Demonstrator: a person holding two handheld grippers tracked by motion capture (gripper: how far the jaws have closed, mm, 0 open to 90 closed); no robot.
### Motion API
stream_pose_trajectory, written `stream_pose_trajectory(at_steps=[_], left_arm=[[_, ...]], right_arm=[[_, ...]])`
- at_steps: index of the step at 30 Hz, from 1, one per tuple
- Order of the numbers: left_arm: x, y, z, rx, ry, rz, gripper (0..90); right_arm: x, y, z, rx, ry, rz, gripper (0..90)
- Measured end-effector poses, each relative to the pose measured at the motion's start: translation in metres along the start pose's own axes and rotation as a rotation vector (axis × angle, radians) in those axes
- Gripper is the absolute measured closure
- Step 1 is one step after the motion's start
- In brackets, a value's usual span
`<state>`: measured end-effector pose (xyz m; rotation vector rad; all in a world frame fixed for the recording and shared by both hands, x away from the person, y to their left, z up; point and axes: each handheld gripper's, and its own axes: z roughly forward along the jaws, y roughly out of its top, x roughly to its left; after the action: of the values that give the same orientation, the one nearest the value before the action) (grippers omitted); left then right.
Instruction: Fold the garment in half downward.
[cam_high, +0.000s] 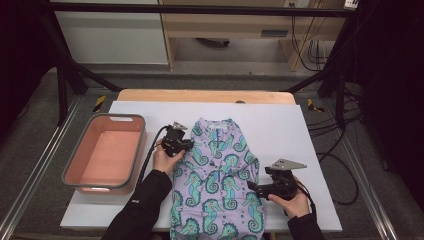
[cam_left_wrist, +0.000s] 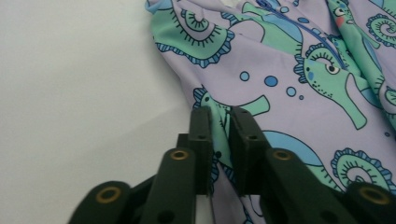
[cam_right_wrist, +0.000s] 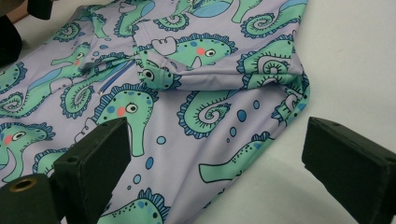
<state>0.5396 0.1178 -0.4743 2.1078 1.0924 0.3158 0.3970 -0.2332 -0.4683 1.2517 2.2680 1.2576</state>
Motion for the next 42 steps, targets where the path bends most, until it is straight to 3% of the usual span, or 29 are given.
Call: stream_pose_trajectory(at_steps=[5,12,20,24,30,37,42], left_arm=[[-0.002,0.0,0.0,0.003,0.013,0.009,83.4],[-0.003,-0.001,0.001,0.003,0.025,0.015,83.5],[-0.003,-0.003,0.002,-0.009,0.023,0.022,83.7],[-0.003,-0.003,0.002,-0.015,0.021,0.031,83.8],[0.0,-0.006,0.002,-0.037,-0.001,0.014,83.9],[0.0,-0.007,0.002,-0.038,0.006,0.029,84.0],[-0.002,-0.006,0.002,-0.037,0.016,0.04,84.1]], right_arm=[[0.0,0.001,0.0,0.001,-0.001,0.013,5.9],[0.003,0.007,0.001,-0.019,-0.014,-0.007,6.2],[-0.004,0.026,0.008,-0.039,-0.049,-0.006,10.3],[-0.01,0.039,0.018,-0.044,-0.075,-0.008,12.3],[-0.023,0.055,0.041,-0.031,-0.115,-0.004,15.8],[-0.037,0.069,0.07,0.001,-0.139,-0.006,19.1],[-0.047,0.074,0.081,0.017,-0.156,-0.002,23.8]])
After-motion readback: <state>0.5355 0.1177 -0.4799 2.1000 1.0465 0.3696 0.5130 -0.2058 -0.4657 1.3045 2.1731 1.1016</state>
